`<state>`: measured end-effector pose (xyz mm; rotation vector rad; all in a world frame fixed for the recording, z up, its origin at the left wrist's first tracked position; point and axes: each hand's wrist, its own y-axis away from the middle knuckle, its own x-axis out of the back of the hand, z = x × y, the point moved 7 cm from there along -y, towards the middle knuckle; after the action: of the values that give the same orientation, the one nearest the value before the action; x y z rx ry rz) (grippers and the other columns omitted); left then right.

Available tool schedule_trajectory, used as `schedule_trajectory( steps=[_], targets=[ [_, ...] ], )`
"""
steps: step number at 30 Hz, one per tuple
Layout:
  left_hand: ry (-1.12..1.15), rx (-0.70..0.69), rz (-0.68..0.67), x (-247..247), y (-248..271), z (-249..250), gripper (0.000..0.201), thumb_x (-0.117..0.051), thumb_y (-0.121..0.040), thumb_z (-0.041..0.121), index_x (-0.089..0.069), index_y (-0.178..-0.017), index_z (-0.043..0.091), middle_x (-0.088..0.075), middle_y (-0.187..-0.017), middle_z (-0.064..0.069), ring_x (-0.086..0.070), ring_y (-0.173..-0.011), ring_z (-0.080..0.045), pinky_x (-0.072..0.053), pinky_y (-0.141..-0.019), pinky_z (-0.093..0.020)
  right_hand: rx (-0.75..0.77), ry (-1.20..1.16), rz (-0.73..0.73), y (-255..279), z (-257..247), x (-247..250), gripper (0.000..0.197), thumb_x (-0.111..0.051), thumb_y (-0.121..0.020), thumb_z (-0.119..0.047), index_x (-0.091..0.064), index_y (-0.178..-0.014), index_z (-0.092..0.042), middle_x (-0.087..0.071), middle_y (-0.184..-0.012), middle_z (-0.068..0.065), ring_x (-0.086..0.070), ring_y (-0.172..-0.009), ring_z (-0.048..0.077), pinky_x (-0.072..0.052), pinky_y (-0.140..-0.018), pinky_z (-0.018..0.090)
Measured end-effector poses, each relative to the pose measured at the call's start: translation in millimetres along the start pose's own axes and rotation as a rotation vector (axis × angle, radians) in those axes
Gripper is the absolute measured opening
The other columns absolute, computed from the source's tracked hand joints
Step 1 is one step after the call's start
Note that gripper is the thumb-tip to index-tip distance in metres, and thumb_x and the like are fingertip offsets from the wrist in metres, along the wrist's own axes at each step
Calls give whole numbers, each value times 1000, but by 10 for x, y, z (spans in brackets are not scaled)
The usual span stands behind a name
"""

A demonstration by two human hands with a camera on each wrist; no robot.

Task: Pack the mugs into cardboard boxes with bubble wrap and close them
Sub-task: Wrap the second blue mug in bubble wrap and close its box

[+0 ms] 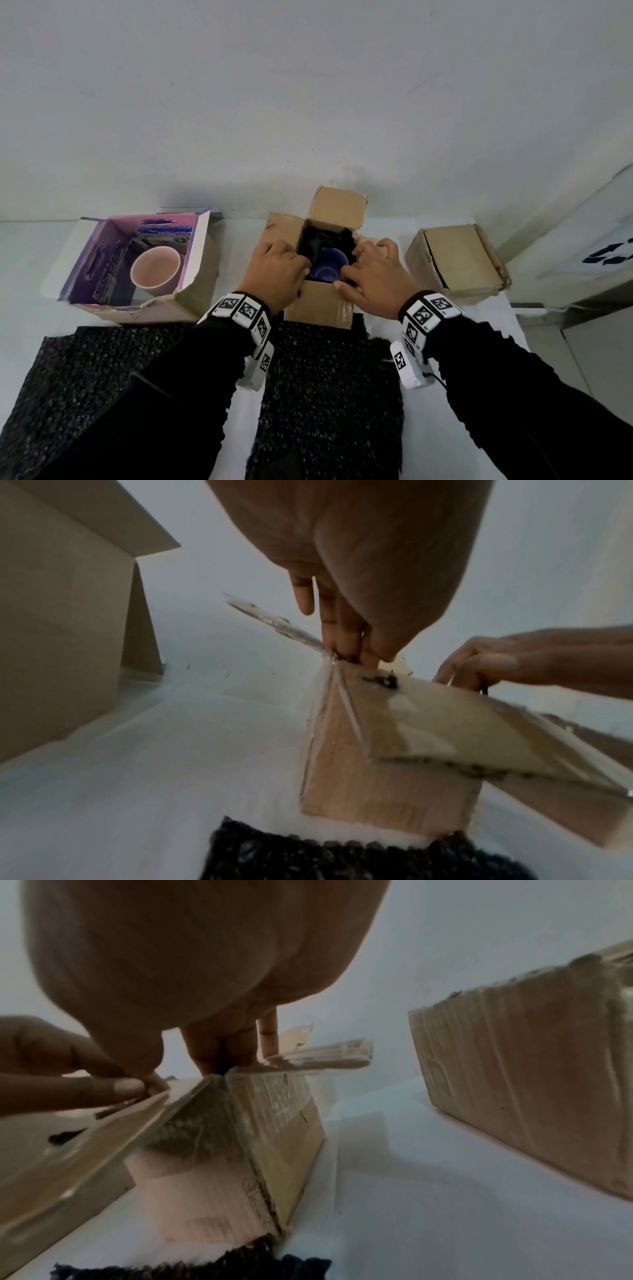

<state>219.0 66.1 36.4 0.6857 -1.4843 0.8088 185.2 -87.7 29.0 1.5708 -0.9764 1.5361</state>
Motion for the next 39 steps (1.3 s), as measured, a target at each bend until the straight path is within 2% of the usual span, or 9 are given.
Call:
schedule_trajectory(
  steps=[7,14,18,21,24,27,30,33,39],
  targets=[
    [-174,52,-40,-40,-34,17,49,-31,-88,44,-74,-81,23,-61,-103,7,-44,-111,-23,-21,-101,-48,-6,74,-28,-79,2,-19,80,-6,-91,-69,-74,-90,-26,-58,-97,-10,-40,-106,20,-21,-98,48],
    [-144,121,-259,-105,-174,-3,40,-34,-90,35,-65,-108,18,-47,-121,5,-28,-124,-24,-5,-107,-50,9,66,-93,-111,33,-145,77,-7,-92,-63,-74,-92,-26,-63,-89,-15,-30,-113,17,-14,-106,50],
    [-203,110,-318,-68,-276,-36,32,-45,-88,35,-63,-111,22,-53,-117,3,-34,-119,-27,-17,-104,-49,0,16,-22,-73,94,-58,53,-26,-92,-59,-70,-96,-32,-59,-98,-14,-38,-112,19,-15,-99,45],
    [-241,26,-245,13,-300,0,25,-45,-92,47,-64,-103,34,-62,-105,7,-47,-109,-23,-26,-100,-45,12,-12,126,-5,136,37,34,-46,-86,-64,-58,-85,-32,-56,-85,-16,-44,-102,17,-18,-94,43],
    [-152,-97,-209,-43,-201,103,48,-28,-93,61,-63,-95,29,-67,-92,5,-55,-93,-19,-33,-89,-39,51,-17,61,12,109,-33,46,-44,-80,-74,-59,-80,-30,-56,-78,-18,-41,-104,14,-18,-97,45],
    [-169,-236,-249,-116,-82,195,68,-20,-81,74,-68,-97,28,-68,-90,4,-58,-90,-20,-36,-85,-38,62,-15,-1,-32,70,-62,42,-49,-81,-68,-64,-86,-28,-63,-85,-14,-43,-113,17,-13,-100,49],
    [-179,-268,-236,-111,-37,183,39,-47,-83,57,-65,-103,29,-68,-96,6,-60,-94,-20,-35,-88,-37,33,-24,-70,-83,45,-84,36,-56,-83,-60,-55,-99,-28,-60,-101,0,-37,-123,21,-7,-103,50],
    [-159,-270,-183,-105,-9,185,21,-57,-85,40,-65,-99,27,-68,-93,6,-64,-87,-21,-38,-87,-37,16,10,-110,-122,32,-76,37,-56,-84,-59,-50,-105,-28,-56,-109,3,-32,-129,20,-1,-105,48],
    [-49,-209,-139,-144,-2,287,30,-73,-76,24,-60,-101,17,-61,-92,-5,-63,-74,-28,-47,-71,-38,-36,65,-101,-67,-8,-64,28,-55,-91,-41,-46,-109,-23,-59,-113,4,-35,-129,24,-2,-104,50]
  ],
)
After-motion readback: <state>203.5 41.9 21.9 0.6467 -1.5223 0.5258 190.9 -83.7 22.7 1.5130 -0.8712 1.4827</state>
